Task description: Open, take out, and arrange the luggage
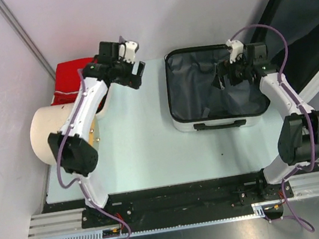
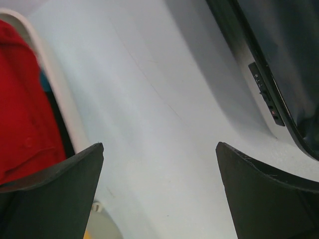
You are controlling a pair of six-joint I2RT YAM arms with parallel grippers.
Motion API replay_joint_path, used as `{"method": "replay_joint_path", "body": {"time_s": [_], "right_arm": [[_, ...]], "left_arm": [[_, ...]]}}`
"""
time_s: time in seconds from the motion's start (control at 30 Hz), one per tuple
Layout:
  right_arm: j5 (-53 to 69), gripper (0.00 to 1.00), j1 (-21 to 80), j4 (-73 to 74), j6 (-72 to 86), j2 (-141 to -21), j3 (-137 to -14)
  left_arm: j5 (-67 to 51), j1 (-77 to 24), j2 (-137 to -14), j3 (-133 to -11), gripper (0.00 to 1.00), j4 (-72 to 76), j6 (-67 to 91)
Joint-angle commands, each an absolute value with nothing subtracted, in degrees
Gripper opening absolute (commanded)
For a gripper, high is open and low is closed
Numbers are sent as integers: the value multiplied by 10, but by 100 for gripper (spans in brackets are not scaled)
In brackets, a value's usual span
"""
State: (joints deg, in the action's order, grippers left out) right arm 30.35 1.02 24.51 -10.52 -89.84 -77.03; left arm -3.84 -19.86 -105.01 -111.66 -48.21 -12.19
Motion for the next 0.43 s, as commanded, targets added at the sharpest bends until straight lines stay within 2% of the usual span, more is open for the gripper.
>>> {"method": "replay_joint_path", "body": {"time_s": [0.0, 0.4], "right_arm": [[283, 100, 4, 165, -98, -868, -704], [287, 100, 4, 135, -89, -847, -682]], "left_arm": [[-56, -200, -1094, -1129, 100, -474, -63], [-73, -200, -1078, -1103, 100, -444, -76]]}}
